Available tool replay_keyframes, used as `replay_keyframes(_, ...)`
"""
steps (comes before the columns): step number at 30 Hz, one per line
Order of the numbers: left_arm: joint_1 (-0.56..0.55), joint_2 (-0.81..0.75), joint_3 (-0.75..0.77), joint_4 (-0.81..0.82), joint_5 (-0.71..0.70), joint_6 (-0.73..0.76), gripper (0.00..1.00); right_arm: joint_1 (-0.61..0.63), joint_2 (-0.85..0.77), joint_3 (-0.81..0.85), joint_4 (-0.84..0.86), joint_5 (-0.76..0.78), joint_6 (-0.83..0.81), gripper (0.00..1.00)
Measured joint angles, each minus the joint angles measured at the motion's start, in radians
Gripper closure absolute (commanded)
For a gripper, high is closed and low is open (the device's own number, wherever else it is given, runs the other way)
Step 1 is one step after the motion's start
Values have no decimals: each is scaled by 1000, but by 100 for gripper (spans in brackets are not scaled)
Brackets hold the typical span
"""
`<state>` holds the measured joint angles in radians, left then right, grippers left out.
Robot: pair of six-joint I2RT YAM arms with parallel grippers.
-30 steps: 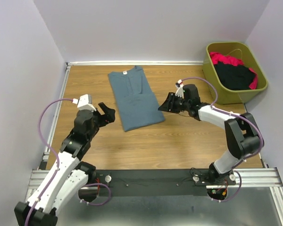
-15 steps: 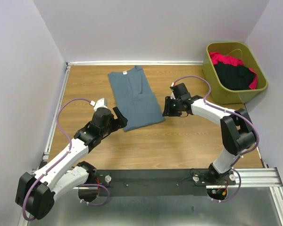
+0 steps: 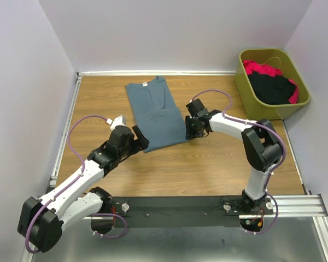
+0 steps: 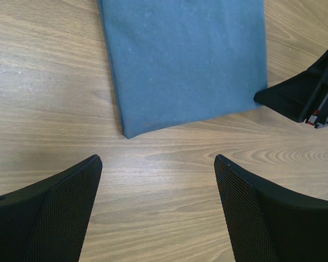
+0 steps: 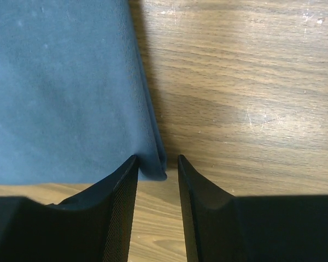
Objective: Fold and stack the t-shirts
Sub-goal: Fold the tshirt
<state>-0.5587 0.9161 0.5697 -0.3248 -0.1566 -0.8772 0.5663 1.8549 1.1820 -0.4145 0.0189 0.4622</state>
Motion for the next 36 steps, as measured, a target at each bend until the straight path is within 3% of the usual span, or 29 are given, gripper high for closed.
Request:
replay_keyframes(5,-1,0,0,-5,-1,1,9,24,21,28,-30,50,11,59)
replay_keyframes(9,-2,-1,0,-13,-1,1,9,33,38,51,-55,66,27,65)
replay_keyframes(15,-5,-5,-2,-17,-1,2,9,40,63,79,-84,61,65,77)
replay_keyframes(22,-6,-5,-2,-33,-1,2,9,39,61,66,-76,46,96,99)
replay_keyframes(25,-8,11,-4,-38,-2,1,9,39,56,62,-69,45,98,99)
replay_keyframes(32,-39,148,5,-51,-15,-11,31,39,53,61,-66,43,87,99)
replay_keyframes(36,-69,272,55,-60,-49,-19,36,39,51,61,-65,43,73,99)
